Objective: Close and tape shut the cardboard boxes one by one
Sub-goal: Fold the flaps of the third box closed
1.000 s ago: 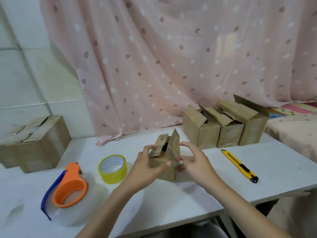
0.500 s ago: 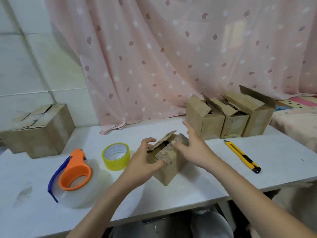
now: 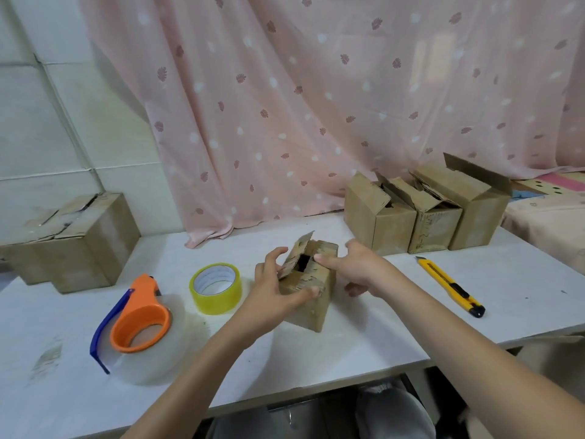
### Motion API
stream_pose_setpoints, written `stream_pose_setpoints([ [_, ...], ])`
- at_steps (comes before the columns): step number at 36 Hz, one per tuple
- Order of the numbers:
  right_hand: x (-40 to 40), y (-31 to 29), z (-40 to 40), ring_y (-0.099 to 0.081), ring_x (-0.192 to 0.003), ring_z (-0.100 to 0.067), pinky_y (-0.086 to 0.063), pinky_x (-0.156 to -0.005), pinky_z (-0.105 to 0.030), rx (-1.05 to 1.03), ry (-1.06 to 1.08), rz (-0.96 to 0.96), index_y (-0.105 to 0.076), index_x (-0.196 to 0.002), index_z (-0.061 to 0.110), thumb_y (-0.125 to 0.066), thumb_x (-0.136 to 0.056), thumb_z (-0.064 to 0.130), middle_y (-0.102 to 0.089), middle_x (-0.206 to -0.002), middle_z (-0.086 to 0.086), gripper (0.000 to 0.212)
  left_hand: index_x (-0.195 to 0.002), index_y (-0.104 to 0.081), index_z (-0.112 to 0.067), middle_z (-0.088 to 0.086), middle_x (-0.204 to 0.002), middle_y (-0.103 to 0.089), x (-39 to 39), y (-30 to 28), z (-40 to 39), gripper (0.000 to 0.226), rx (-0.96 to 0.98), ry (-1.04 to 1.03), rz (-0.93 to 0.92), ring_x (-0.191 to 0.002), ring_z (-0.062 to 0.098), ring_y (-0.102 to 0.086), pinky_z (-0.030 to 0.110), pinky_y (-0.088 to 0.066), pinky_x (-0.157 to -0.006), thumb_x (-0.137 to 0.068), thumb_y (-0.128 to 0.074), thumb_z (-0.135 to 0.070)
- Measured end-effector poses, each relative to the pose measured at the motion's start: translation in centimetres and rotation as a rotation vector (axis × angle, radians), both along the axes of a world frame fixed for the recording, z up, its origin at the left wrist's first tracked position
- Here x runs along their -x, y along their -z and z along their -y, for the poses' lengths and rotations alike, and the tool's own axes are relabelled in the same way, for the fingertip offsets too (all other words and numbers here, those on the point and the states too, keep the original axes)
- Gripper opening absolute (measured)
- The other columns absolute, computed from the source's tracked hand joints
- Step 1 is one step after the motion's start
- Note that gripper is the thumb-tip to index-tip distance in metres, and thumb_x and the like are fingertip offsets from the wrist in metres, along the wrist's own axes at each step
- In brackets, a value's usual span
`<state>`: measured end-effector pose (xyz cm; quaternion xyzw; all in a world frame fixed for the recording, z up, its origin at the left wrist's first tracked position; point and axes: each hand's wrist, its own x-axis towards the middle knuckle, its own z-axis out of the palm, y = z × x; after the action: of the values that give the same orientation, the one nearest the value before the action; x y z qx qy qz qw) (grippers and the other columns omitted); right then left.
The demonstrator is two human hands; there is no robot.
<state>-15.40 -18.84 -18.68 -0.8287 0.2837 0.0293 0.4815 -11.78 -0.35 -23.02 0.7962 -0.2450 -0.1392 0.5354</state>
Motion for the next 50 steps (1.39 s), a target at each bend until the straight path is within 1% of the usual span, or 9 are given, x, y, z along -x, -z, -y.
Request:
stream_pose_setpoints([
  [5,-1.1,0.1,-1.0,-0.061,-0.076,-0.03,-0.055,-0.069,-0.039,0.034,-0.061,0.072,-0.058,-0.095,0.008,-0.054,-0.098,0.021,-0.065,-0.092,-0.016,0.014,-0.145,-0.013,-0.056,-0.01,-0.12,-0.038,0.3,0.1,0.5,0.09,-0.061,0.081,0.09,-0.111,0.005,-0.052,0.022,-0.046,-0.087,-0.078,-0.073,-0.059],
  [11,-1.3,-0.1,1.2,-0.071,-0.077,-0.007,-0.059,-0.069,-0.025,-0.072,-0.277,0.153,-0.071,-0.115,0.038,-0.059,-0.096,0.03,-0.075,-0.093,0.008,0.023,-0.119,-0.056,-0.037,-0.016,-0.111,-0.051,-1.0,-0.7,-0.5,0.028,-0.003,-0.107,0.478,-0.112,0.002,-0.047,0.026,-0.039,-0.094,-0.105,-0.033,-0.046],
  [18,-1.9,0.0,2.1,-0.066,-0.109,-0.002,-0.053,-0.096,-0.023,-0.018,-0.465,0.182,-0.068,-0.127,0.036,-0.07,-0.093,0.031,-0.072,-0.118,0.014,0.034,-0.152,-0.032,-0.043,-0.023,-0.161,-0.021,-4.1,0.1,-0.7,0.053,-0.242,0.269,0.564,-0.15,-0.002,-0.003,0.028,-0.002,-0.123,-0.1,-0.037,-0.055],
  [23,-2.1,-0.7,2.5,-0.065,-0.093,-0.003,-0.05,-0.082,-0.021,0.241,-0.389,0.267,-0.074,-0.115,0.028,-0.07,-0.092,0.036,-0.07,-0.098,0.014,0.025,-0.157,-0.02,-0.03,-0.012,-0.164,-0.015,-3.3,0.7,0.2,0.075,-0.486,0.182,0.665,-0.151,0.006,-0.003,0.034,0.0,-0.125,-0.095,-0.017,-0.071],
  [28,-0.7,-1.3,1.3,-0.062,-0.107,-0.009,-0.048,-0.095,-0.03,0.453,-0.384,0.321,-0.069,-0.121,0.031,-0.056,-0.099,0.038,-0.067,-0.119,0.012,0.026,-0.151,-0.036,-0.02,0.0,-0.159,-0.031,-2.0,0.7,1.0,0.093,-0.68,-0.028,0.873,-0.141,0.024,-0.026,0.034,-0.02,-0.119,-0.085,0.002,-0.073],
  [31,0.5,-1.2,0.6,-0.061,-0.104,-0.011,-0.046,-0.088,-0.029,0.57,-0.428,0.314,-0.067,-0.125,0.032,-0.052,-0.101,0.037,-0.065,-0.121,0.013,0.028,-0.146,-0.044,-0.013,0.009,-0.157,-0.035,-1.7,0.5,1.3,0.101,-0.662,-0.014,0.907,-0.146,0.027,-0.026,0.034,-0.007,-0.123,-0.087,0.011,-0.074],
  [39,2.6,-0.9,1.0,-0.047,-0.129,-0.018,-0.038,-0.097,-0.029,0.602,-0.498,0.188,-0.055,-0.14,0.027,-0.061,-0.096,0.044,-0.053,-0.143,0.005,0.048,-0.149,-0.029,-0.013,0.003,-0.161,-0.028,-1.3,-1.1,1.5,0.08,-0.766,0.042,0.791,-0.149,0.017,-0.02,0.028,-0.026,-0.113,-0.092,-0.026,-0.069],
  [43,2.4,-1.0,1.2,-0.052,-0.127,-0.019,-0.043,-0.101,-0.035,0.499,-0.46,0.186,-0.063,-0.129,0.028,-0.07,-0.091,0.041,-0.058,-0.138,0.001,0.041,-0.12,-0.04,-0.021,-0.006,-0.124,-0.052,-1.5,-1.6,1.1,0.054,-0.684,0.036,0.776,-0.117,0.015,-0.049,0.032,-0.04,-0.073,-0.091,-0.049,-0.065],
  [50,2.1,-1.1,0.5,-0.056,-0.073,-0.017,-0.05,-0.077,-0.035,0.359,-0.371,0.262,-0.064,-0.105,0.027,-0.075,-0.086,0.028,-0.067,-0.113,-0.012,0.022,-0.121,-0.041,-0.018,-0.005,-0.117,-0.056,-1.0,-2.1,1.5,0.058,-0.73,-0.02,0.805,-0.103,0.017,-0.053,0.028,-0.029,-0.068,-0.089,-0.052,-0.065],
])
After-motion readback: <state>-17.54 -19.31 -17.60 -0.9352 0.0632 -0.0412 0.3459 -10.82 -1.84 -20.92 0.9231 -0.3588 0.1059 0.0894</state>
